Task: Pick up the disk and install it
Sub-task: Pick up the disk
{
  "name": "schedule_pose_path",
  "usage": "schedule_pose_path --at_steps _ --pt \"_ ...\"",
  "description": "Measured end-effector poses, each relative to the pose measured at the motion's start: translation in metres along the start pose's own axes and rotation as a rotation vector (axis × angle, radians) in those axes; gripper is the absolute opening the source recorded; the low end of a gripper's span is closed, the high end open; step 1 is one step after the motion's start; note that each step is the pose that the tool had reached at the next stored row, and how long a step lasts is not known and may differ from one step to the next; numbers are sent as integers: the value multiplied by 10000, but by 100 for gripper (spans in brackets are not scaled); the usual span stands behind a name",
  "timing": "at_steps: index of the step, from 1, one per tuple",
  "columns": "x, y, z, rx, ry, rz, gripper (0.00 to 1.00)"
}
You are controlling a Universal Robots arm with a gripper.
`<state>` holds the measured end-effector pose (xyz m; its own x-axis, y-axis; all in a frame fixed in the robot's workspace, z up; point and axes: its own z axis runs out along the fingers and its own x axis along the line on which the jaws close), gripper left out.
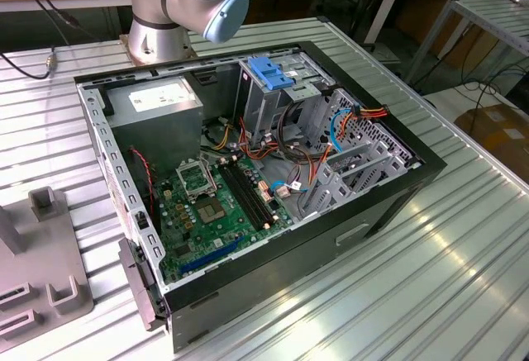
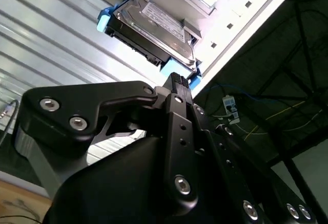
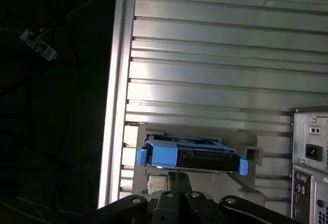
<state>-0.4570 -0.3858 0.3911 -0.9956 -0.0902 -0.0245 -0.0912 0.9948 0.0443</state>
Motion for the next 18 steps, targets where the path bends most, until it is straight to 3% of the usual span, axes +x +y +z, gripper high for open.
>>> schedule_pose_path --at_steps 18 --pt "0 0 0 -90 163 -3663 10"
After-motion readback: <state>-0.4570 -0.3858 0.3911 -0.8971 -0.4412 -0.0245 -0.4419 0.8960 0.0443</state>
